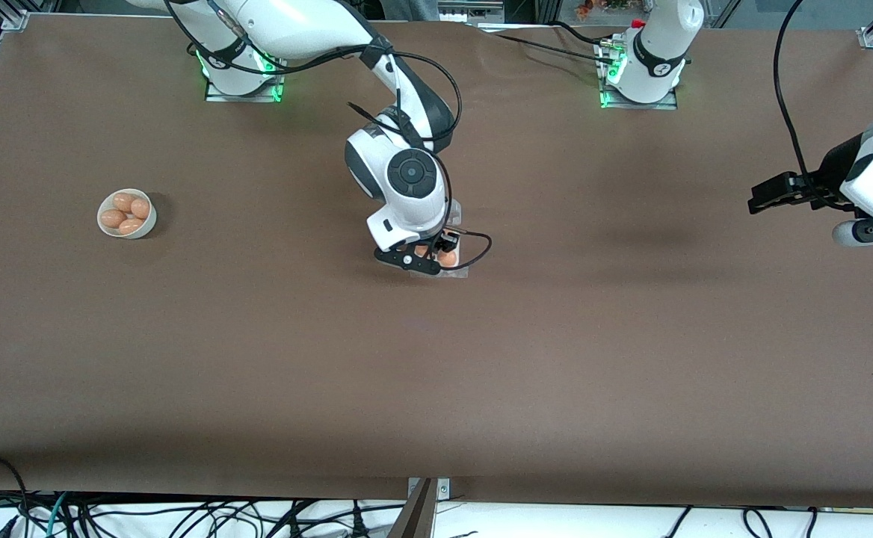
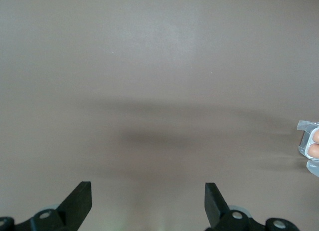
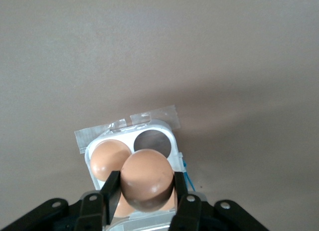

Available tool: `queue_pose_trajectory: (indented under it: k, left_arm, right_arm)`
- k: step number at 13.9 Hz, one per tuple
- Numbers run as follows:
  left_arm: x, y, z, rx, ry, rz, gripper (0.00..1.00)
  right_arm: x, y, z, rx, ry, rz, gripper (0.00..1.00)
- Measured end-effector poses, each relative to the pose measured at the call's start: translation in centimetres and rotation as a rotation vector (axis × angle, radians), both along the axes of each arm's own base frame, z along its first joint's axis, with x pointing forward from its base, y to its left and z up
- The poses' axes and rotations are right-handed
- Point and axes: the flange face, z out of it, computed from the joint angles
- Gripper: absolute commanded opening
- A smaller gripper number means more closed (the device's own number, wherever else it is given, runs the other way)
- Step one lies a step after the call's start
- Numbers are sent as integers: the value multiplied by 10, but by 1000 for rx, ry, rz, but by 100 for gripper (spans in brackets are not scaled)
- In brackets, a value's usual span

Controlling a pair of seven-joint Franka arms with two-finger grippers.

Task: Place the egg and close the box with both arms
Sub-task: 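Lower the egg into the empty slot and open the right gripper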

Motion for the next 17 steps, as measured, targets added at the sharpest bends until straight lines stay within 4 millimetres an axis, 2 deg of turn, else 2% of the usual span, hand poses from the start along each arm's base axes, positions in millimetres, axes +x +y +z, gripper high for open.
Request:
queue_pose_trajectory:
  k: [3, 5, 7, 8, 14, 15, 17]
  left_arm:
    - [0, 0, 0, 0, 0, 0, 100]
    - [0, 0, 0, 0, 0, 0, 100]
    - [0, 0, 0, 0, 0, 0, 100]
    - [0, 0, 0, 0, 0, 0, 100]
    - [0, 0, 0, 0, 0, 0, 100]
    - [0, 0, 0, 0, 0, 0, 100]
    - [0, 0, 0, 0, 0, -1, 100]
  right_arm:
    - [-1, 0, -10, -8, 10, -1, 37]
    - [-1, 0, -16, -13, 15, -1, 52]
    - [1, -1, -17, -11, 13, -5, 94]
    - [3, -1, -15, -5, 6, -9, 100]
    - [19, -8, -5, 23, -30, -31, 100]
    - [26, -14, -3, 25, -34, -44, 100]
    - [51, -42, 1, 27, -42, -89, 100]
